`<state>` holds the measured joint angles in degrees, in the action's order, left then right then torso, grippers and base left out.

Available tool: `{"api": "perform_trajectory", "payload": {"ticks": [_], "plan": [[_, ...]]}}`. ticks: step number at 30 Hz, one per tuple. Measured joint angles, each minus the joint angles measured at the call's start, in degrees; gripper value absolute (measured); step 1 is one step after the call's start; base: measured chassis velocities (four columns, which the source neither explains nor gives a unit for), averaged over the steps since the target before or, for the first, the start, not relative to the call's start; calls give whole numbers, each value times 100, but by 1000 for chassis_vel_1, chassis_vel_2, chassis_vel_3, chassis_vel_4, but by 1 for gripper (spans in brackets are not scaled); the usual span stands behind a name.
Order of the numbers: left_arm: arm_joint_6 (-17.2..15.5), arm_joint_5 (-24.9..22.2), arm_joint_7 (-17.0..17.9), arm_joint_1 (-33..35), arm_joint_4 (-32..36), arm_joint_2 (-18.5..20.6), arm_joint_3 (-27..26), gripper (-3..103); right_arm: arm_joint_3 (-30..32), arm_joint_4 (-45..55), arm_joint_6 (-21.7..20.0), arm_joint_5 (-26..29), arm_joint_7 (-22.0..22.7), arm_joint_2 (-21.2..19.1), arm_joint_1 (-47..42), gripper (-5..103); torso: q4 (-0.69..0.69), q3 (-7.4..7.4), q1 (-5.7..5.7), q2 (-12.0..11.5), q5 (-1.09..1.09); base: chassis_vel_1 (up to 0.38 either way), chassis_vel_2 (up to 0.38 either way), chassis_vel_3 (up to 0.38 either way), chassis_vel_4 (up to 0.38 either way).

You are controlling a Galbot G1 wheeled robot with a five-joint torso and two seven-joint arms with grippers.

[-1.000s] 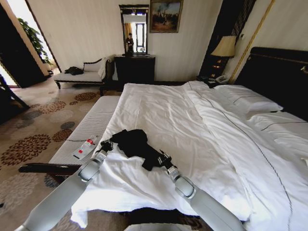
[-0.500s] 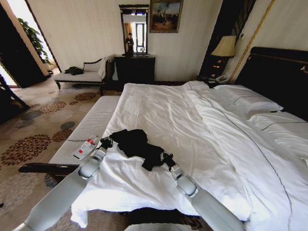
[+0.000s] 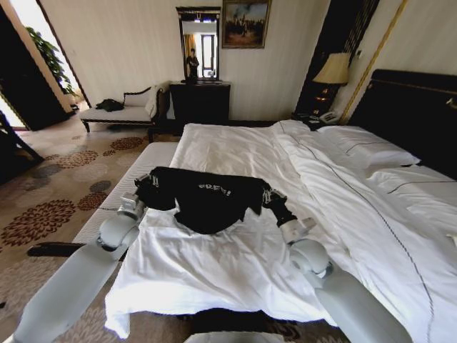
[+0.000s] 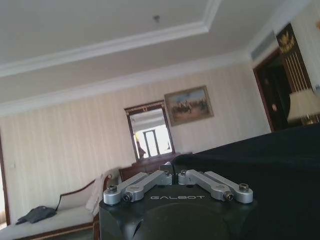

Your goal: Fold the clothes on the bed.

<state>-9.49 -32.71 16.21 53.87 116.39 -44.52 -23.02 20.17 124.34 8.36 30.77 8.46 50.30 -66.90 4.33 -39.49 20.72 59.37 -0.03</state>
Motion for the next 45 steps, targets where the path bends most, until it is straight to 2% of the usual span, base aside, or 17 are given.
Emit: {"api": "perform_trajectory", "payload": {"ticks": [2, 8, 11, 12, 17, 22, 23, 27, 28, 32, 34, 38, 40, 41, 43, 44, 45], "plan": [[-46, -364, 97, 23, 352, 114, -286, 0, 368, 385, -20, 259, 0, -166, -179, 0, 2, 0, 0, 0, 1, 0, 0, 0, 0], [-81, -892, 123, 309, 1050, 395, -945, 0, 994, 969, -68, 494, 62, -638, -451, 0, 0, 0, 0, 0, 0, 0, 0, 0, 0], [-3, -1306, 9, 601, 1586, 667, -1663, 0, 1511, 1557, -79, 644, 94, -1102, -758, 0, -1, 0, 0, 0, -1, 0, 0, 0, 0], [-3, -1306, 9, 601, 1586, 667, -1663, 0, 1511, 1557, -79, 644, 94, -1102, -758, 0, -1, 0, 0, 0, -1, 0, 0, 0, 0], [94, -1754, -122, 814, 2038, 923, -2397, 0, 2454, 1955, -217, 1194, 176, -1605, -1209, 0, 2, 0, -1, 0, 1, 0, 0, 0, 0], [188, -2524, -343, 1234, 2459, 1238, -3534, 0, 4340, 1960, -274, 2304, 183, -2408, -1578, 0, 1, -1, 0, 0, 0, 0, 0, 0, 0], [188, -2524, -343, 1234, 2459, 1238, -3534, 0, 4340, 1960, -274, 2304, 183, -2408, -1578, 0, 1, -1, 0, 0, 0, 0, 0, 0, 0], [305, -3367, -500, 1812, 2671, 1595, -4891, 0, 5902, 1948, -255, 2997, 30, -3011, -1980, 0, 0, 0, -1, 1, 0, 0, 0, 0, 0], [305, -3367, -500, 1812, 2671, 1595, -4891, 0, 5902, 1948, -255, 2997, 30, -3011, -1980, 0, 0, 0, -1, 1, 0, 0, 0, 0, 0], [330, -4015, -522, 2172, 2733, 1857, -5637, 0, 6946, 1937, -298, 3526, -109, -3405, -2387, 0, 0, 0, -2, 1, -2, 0, 0, 0, 0], [331, -4036, -517, 2234, 2732, 1901, -5615, 0, 6977, 1934, -391, 3531, -112, -3437, -2429, 0, 0, 0, -1, 1, -2, 0, 0, 0, 0], [334, -3568, -518, 2261, 2707, 1920, -4852, 0, 6342, 1919, -643, 3085, -3, -3206, -2521, 0, -2, 0, -1, 1, -1, 0, 0, 0, 0], [280, -2688, -706, 2227, 2392, 1941, -3518, 0, 5195, 1893, -1058, 2752, 168, -2765, -2817, 0, 3, -1, -1, 1, 3, 0, 0, 0, 0], [280, -2688, -706, 2227, 2392, 1941, -3518, 0, 5195, 1893, -1058, 2752, 168, -2765, -2817, 0, 3, -1, -1, 1, 3, 0, 0, 0, 0], [140, -2117, -811, 1725, 1719, 1929, -1901, 0, 3671, 1861, -1298, 2443, 159, -2453, -2684, 0, 5, -1, -1, 0, 5, 0, 0, 0, 0], [87, -1884, -829, 1273, 1296, 1876, -1075, 0, 2788, 1606, -1387, 2316, 151, -2310, -2383, 0, 3, -1, -1, 1, -3, 0, 0, 0, 0], [87, -1884, -829, 1273, 1296, 1876, -1075, 0, 2788, 1606, -1387, 2316, 151, -2310, -2383, 0, 3, -1, -1, 1, -3, 0, 0, 0, 0]]}}
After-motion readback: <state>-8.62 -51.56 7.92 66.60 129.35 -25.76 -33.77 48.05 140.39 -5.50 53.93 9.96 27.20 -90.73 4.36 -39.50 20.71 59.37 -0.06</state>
